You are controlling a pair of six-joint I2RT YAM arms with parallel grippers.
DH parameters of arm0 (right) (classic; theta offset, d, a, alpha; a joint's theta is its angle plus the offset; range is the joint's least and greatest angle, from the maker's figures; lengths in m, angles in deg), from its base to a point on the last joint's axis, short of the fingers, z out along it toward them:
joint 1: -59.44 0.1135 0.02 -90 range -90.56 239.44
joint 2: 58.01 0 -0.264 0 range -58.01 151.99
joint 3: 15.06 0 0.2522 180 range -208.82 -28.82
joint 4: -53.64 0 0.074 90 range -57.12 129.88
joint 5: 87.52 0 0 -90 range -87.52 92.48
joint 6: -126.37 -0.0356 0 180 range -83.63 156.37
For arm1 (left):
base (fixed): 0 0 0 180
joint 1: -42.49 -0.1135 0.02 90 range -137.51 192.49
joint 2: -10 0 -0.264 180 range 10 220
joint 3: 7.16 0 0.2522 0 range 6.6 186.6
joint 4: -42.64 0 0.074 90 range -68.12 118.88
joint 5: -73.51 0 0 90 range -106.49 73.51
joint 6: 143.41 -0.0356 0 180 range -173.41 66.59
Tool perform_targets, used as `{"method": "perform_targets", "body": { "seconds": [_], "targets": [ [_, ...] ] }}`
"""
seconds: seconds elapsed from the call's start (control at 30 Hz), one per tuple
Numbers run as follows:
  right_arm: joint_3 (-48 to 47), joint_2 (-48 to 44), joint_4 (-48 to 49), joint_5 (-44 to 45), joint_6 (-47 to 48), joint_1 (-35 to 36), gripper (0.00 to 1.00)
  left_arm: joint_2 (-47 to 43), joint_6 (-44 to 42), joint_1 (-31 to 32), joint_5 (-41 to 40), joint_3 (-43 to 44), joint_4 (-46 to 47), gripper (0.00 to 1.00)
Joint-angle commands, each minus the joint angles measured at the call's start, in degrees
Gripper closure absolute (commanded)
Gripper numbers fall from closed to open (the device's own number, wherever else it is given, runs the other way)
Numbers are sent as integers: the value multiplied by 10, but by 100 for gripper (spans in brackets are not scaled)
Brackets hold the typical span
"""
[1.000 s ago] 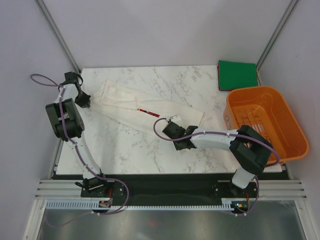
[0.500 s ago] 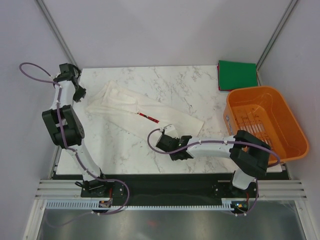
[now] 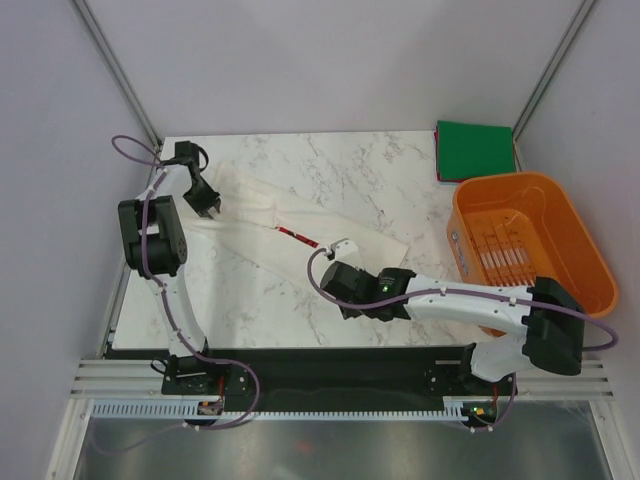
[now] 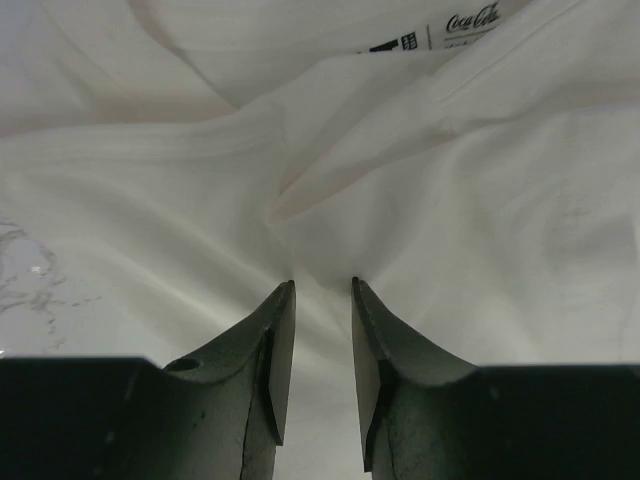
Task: Fold and stack the t-shirts
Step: Fold the tshirt
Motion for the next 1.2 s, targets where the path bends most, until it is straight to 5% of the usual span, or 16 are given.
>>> {"method": "perform_targets", "body": {
  "seconds": [0.0,0.3,0.7,0.8,0.93,1.17],
  "targets": [
    [-42,-47,-16,25,14,1,56,35,33,9,13,24,5,63],
    [-59,-79,-14,94,22,-11,53,140,56,22,-4,114,5,64],
    [-65,-58,37,91,66,-113,53,295,21,72,94,403,6,62],
    [-67,-48,41,85,86,-128,52,262,27,91,108,383,7,60],
    [-40,-55,103,-66,158,-209,50,180,27,90,136,309,12,52],
    [-125,-3,69,-181,224,-306,48,22,9,90,145,198,12,37]
  ]
}}
